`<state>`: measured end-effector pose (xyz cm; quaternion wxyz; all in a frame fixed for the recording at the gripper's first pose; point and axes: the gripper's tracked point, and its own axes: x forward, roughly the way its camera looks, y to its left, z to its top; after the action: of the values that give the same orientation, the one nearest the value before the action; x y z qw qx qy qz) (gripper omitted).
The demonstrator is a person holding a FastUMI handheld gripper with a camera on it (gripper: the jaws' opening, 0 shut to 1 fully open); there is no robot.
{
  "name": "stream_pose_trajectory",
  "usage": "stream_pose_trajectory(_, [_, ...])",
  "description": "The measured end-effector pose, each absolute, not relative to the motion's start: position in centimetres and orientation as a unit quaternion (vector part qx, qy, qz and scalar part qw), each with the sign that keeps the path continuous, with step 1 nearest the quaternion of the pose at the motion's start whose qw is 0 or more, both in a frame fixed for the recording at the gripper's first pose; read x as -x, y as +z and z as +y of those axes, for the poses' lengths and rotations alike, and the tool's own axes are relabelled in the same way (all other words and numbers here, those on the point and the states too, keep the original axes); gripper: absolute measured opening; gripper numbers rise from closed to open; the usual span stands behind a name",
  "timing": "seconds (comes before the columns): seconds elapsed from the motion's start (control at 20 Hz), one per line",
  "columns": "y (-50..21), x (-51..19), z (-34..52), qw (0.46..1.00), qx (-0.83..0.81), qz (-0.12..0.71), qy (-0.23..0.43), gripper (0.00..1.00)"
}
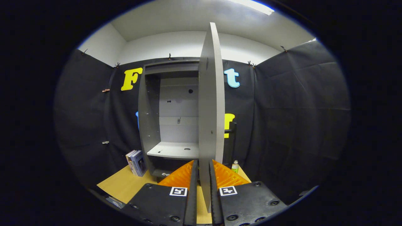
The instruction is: Open the shoe cabinet door, grab the shoes and put them into the shoe cabinet, then close the shoe cabinet door.
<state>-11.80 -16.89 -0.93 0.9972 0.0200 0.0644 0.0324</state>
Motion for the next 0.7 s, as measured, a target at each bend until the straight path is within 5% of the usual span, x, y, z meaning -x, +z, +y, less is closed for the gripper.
stream_pose_trajectory(0.7, [-14.7,12.2,-7.2,0.969,0.003,0.207,0.136,0.23])
